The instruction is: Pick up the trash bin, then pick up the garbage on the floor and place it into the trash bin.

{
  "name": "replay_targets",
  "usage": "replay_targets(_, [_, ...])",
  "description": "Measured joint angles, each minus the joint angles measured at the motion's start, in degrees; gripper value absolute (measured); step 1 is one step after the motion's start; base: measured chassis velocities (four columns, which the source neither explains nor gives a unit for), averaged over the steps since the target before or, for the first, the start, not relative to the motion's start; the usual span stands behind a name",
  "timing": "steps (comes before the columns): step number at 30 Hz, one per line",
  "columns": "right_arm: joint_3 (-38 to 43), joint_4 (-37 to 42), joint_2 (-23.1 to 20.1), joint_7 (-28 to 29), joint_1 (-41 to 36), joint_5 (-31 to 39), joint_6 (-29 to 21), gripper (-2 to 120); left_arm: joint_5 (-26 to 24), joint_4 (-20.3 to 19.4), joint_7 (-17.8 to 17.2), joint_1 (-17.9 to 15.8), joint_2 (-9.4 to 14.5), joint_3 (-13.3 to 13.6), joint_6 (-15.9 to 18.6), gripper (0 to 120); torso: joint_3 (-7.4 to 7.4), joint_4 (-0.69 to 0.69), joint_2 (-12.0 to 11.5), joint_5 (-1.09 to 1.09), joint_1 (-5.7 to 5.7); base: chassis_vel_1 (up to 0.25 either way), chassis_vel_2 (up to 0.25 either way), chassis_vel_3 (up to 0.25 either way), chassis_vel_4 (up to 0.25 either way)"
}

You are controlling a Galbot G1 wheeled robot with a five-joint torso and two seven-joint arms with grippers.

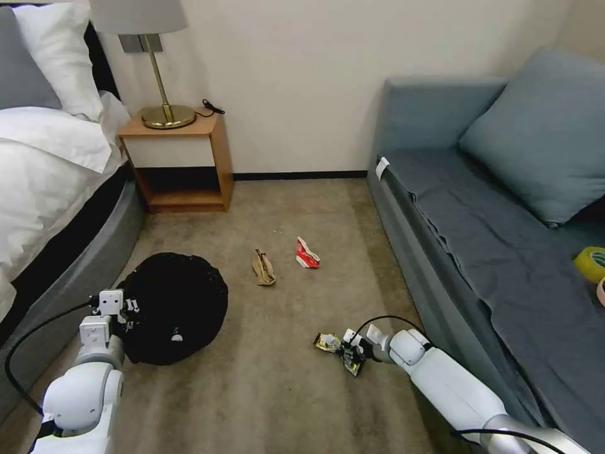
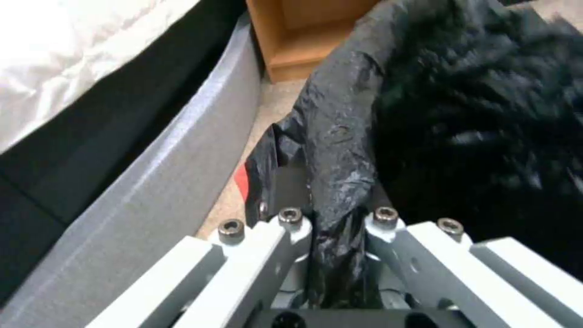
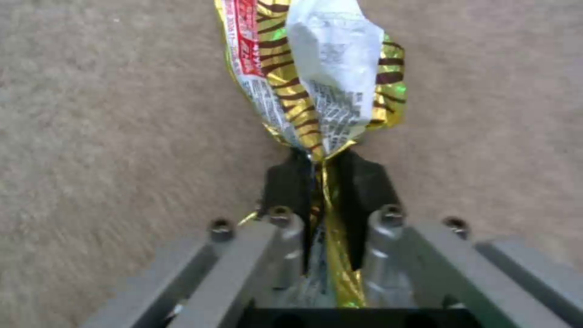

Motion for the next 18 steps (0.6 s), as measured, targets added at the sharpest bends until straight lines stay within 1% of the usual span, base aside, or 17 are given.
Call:
replay_targets(1, [-0.2,0.6,-0.6,-0.2,0.2,-0.1,0.0,2,0.0,0.3,0.0,-0.1,0.0,0.0,-0.1,4,-0.01,0.00,0.0,-0.02,0.00,0.000,0.000,0.000,0.000])
replay_targets(2, [-0.3,1.1,-0.9,-0.3,0.3,-0.2,0.1,0,0.0,0.4,0.0,-0.2,0.0,0.1,-0.1,4,-0.01,0.00,0.0,0.03,0.00,0.000,0.000,0.000,0.000])
replay_targets(4, [-0.4,1.4,-1.1,-0.4,0.3,-0.2,0.1,0,0.0,0.5,0.0,-0.2,-0.1,0.1,-0.1,4,-0.01,0.00,0.0,0.02,0.00,0.000,0.000,0.000,0.000])
replay_targets(5, [-0.4,1.8,-1.4,-0.6,0.4,-0.2,0.2,0,0.0,0.6,0.0,-0.4,-0.1,0.2,-0.1,4,-0.01,-0.01,0.0,-0.02,0.00,0.000,0.000,0.000,0.000])
replay_targets(7, [-0.5,2.5,-1.6,-0.7,0.6,-0.2,0.3,0,0.0,0.8,0.0,-0.6,-0.1,0.3,-0.2,4,-0.02,0.00,0.0,0.01,0.00,0.000,0.000,0.000,0.000])
replay_targets(14, [-0.9,4.4,-2.2,-1.1,1.7,0.3,0.8,0,0.1,1.1,0.0,-0.9,-0.2,0.6,-0.2,4,-0.02,0.00,0.0,0.00,0.00,0.000,0.000,0.000,0.000])
replay_targets(18, [-1.2,8.3,-2.7,-1.7,4.0,2.7,1.3,0,0.1,1.1,0.4,-1.0,-0.4,1.1,-0.8,4,-0.02,-0.01,0.0,-0.01,0.00,0.000,0.000,0.000,0.000])
